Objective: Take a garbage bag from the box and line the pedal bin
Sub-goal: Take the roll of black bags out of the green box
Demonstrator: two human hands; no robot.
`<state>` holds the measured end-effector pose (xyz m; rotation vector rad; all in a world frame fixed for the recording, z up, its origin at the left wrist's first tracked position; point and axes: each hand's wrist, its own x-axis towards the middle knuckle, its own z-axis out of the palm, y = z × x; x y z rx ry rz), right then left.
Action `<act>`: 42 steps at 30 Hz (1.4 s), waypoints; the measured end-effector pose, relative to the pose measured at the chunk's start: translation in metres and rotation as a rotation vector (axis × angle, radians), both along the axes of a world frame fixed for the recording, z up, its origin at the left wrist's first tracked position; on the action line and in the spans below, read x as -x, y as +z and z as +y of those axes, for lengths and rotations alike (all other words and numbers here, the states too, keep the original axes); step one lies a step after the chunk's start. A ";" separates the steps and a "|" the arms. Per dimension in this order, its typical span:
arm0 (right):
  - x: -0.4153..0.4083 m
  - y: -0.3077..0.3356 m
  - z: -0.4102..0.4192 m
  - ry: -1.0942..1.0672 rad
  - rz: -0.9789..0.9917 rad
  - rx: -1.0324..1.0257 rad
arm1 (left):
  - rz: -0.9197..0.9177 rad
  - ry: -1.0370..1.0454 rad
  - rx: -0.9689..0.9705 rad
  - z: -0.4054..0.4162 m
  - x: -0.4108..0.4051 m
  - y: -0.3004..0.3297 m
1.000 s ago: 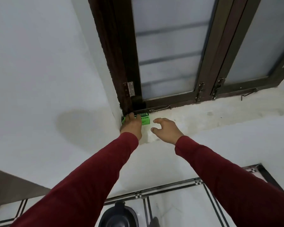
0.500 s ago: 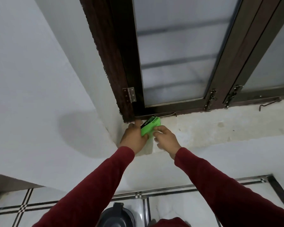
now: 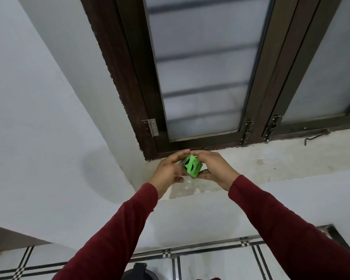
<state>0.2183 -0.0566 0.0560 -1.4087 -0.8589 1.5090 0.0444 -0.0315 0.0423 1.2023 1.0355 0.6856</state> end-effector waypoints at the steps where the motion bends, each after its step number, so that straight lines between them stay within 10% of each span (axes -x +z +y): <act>1: -0.004 0.003 0.000 0.008 0.022 0.001 | 0.077 -0.039 -0.104 0.002 -0.001 -0.004; 10: -0.027 0.011 -0.008 0.071 -0.528 -0.121 | 0.582 -0.069 -0.582 0.010 -0.022 -0.017; 17: -0.035 0.013 -0.013 0.218 -1.236 -0.438 | 0.424 -0.056 -0.433 0.004 -0.038 -0.021; 29: -0.038 0.011 -0.021 0.242 -0.998 -0.478 | 0.438 0.018 -0.459 0.000 -0.047 -0.023; 42: -0.029 0.006 -0.029 0.168 -1.200 -0.418 | 0.479 0.070 -0.488 -0.004 -0.060 -0.035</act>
